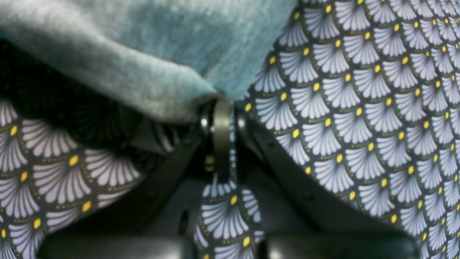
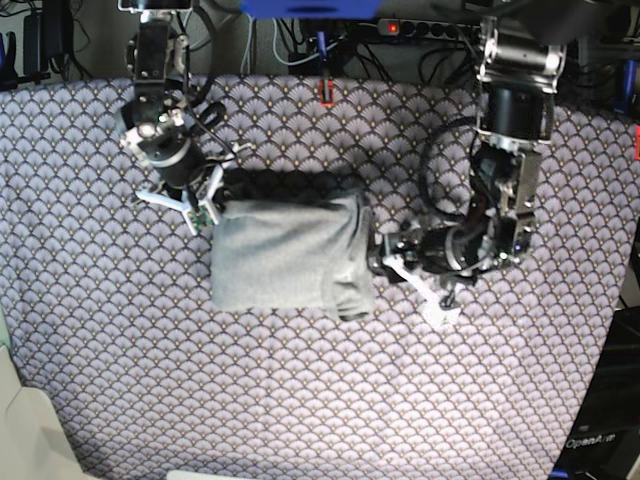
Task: Fold the T-shirt properly
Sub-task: 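Lift and rotate the bundle with the left gripper, releasing the right gripper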
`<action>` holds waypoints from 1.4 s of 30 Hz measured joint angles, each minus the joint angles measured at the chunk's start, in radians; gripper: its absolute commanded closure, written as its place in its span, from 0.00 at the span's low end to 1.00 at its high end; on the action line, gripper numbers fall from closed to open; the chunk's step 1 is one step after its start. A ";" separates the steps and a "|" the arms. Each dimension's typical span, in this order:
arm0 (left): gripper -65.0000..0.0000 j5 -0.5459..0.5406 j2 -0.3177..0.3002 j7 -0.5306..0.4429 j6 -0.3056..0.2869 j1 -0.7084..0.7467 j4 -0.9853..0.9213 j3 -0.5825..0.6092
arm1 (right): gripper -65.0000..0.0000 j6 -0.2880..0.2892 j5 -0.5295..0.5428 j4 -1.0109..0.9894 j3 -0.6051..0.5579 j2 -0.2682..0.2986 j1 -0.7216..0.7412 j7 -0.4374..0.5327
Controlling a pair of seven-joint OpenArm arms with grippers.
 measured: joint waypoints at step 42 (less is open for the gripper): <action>0.53 -0.170 -0.103 -0.043 0.007 -0.138 -0.124 -0.037 | 1.00 -0.001 -0.003 0.171 -0.433 0.047 -0.230 0.003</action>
